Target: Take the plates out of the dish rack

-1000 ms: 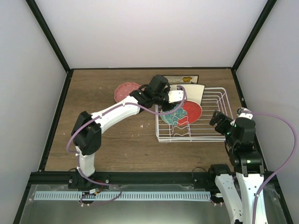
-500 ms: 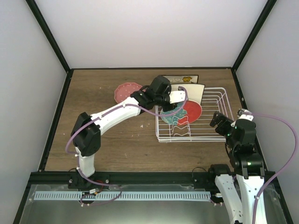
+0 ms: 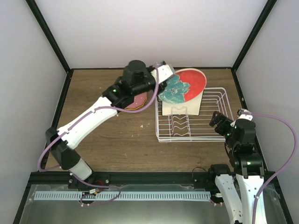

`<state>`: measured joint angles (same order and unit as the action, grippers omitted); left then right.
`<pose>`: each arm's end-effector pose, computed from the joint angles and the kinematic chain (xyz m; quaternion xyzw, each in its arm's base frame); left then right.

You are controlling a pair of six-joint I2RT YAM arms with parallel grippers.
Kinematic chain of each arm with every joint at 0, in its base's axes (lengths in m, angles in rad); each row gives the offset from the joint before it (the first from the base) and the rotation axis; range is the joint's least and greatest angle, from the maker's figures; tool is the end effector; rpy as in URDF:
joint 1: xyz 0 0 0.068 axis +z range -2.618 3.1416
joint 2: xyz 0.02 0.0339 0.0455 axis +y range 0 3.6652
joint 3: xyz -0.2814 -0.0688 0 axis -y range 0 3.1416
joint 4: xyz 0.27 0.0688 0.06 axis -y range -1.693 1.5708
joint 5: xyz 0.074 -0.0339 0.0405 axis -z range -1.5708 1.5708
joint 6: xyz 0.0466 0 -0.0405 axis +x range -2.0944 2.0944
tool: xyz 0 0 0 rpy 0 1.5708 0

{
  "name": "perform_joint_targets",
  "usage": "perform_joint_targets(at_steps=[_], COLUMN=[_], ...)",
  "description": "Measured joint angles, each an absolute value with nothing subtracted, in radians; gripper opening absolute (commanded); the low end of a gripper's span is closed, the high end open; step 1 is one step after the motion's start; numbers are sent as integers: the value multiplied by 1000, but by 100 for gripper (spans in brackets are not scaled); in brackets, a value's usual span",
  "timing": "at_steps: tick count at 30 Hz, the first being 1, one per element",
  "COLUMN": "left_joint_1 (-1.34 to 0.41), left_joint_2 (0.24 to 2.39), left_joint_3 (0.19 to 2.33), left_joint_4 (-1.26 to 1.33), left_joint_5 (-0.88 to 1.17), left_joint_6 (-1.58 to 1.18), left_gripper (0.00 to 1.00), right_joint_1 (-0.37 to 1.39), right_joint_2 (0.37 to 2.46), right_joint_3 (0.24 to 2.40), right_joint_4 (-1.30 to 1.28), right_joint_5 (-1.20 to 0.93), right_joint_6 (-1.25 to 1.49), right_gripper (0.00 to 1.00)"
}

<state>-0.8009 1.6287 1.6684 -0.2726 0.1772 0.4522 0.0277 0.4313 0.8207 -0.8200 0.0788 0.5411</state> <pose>0.2867 -0.3075 0.4374 0.5026 0.6008 -0.1755 0.5963 0.1009 -0.0009 0.3389 0.2341 0.8082 0.1195 0.5269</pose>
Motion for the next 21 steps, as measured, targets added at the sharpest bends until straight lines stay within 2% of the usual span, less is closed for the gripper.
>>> perform_joint_targets(at_steps=[5,9,17,21], left_joint_1=[-752,-641,-165,63], left_joint_2=[1550,1530,1535,1531], left_joint_3=[1692,1735,1763,1681], left_joint_4=[-171,-128,-175,-222], left_joint_5=[168,134,68,53], left_joint_6=[342,229,-110,-289], left_gripper=[4,4,4,4], right_joint_1=[28,28,28,28], right_joint_2=[432,434,457,477], right_joint_3=[801,788,785,785], right_joint_4=[-807,-803,-784,-770], right_joint_5=[63,53,38,26], right_joint_6=[555,560,562,562], right_gripper=[100,100,100,100])
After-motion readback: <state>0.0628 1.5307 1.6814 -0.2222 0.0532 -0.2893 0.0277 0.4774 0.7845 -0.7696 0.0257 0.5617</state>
